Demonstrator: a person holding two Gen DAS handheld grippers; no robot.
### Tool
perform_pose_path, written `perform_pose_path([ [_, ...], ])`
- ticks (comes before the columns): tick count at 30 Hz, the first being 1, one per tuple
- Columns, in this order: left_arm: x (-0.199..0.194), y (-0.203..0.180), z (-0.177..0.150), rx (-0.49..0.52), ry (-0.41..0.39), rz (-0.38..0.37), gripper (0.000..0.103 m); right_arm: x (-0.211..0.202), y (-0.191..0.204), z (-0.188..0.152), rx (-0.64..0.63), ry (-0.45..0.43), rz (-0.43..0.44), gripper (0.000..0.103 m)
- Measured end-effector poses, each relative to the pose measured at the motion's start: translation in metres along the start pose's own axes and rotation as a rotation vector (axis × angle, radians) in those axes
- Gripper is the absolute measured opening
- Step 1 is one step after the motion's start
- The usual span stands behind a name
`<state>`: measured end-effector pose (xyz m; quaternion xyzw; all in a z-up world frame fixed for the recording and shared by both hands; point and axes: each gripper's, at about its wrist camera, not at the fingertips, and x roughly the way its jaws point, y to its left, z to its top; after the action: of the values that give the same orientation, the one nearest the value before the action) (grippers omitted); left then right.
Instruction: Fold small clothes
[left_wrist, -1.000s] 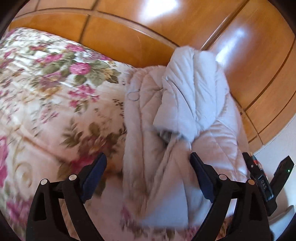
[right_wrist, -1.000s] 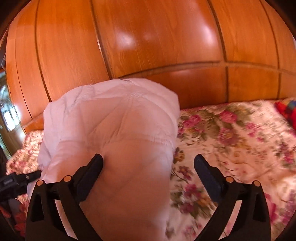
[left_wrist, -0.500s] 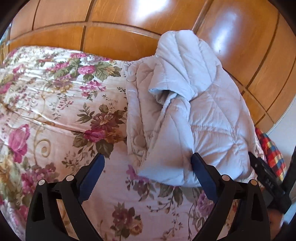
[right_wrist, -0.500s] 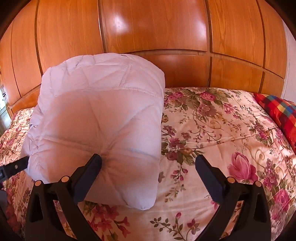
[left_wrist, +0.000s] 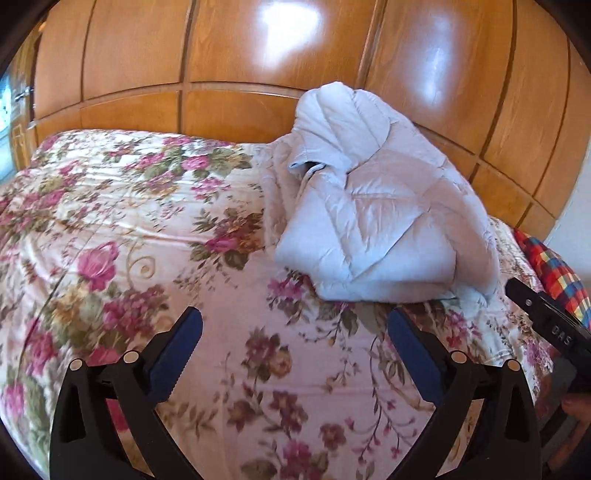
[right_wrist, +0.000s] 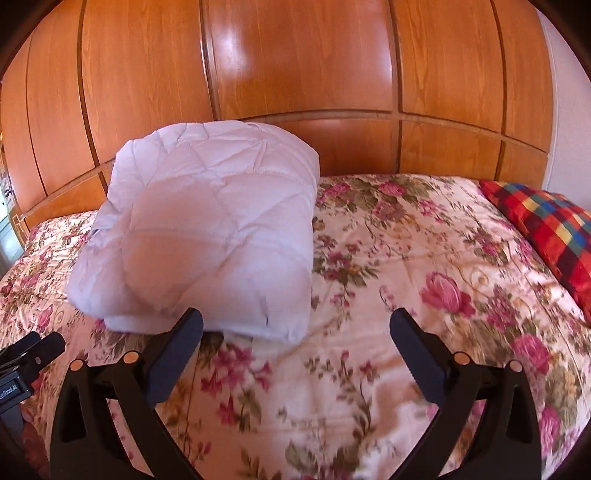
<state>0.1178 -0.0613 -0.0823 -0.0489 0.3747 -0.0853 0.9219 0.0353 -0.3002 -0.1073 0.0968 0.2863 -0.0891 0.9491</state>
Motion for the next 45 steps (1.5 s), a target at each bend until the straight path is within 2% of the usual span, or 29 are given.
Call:
perform_pose_path([
  [4,-0.008,-0.004,-0.006,0.041,0.036,0.071,0.099,-0.012,0.002,-0.007,0.023,0.015,-0.016,0.101],
  [7,-0.021,-0.007,-0.011,0.070,0.010,0.124,0.099,-0.024,0.007,-0.011,0.017,0.005,0.001,0.101],
  [12,-0.045,-0.006,-0.016,0.059,-0.025,0.154,0.099,-0.051,0.026,-0.016,-0.029,-0.037,0.013,0.101],
  [20,-0.066,-0.007,-0.018,0.051,-0.031,0.147,0.099,-0.077,0.042,-0.031,-0.056,-0.046,0.006,0.101],
  [25,-0.080,-0.010,-0.020,0.070,-0.071,0.153,0.099,-0.091,0.043,-0.033,-0.061,-0.079,-0.021,0.101],
  [31,-0.086,-0.010,-0.019,0.065,-0.064,0.140,0.099,-0.102,0.048,-0.030,-0.082,-0.111,-0.027,0.101],
  [45,-0.095,-0.017,-0.019,0.082,-0.082,0.129,0.099,-0.109,0.046,-0.026,-0.075,-0.135,-0.037,0.101],
])
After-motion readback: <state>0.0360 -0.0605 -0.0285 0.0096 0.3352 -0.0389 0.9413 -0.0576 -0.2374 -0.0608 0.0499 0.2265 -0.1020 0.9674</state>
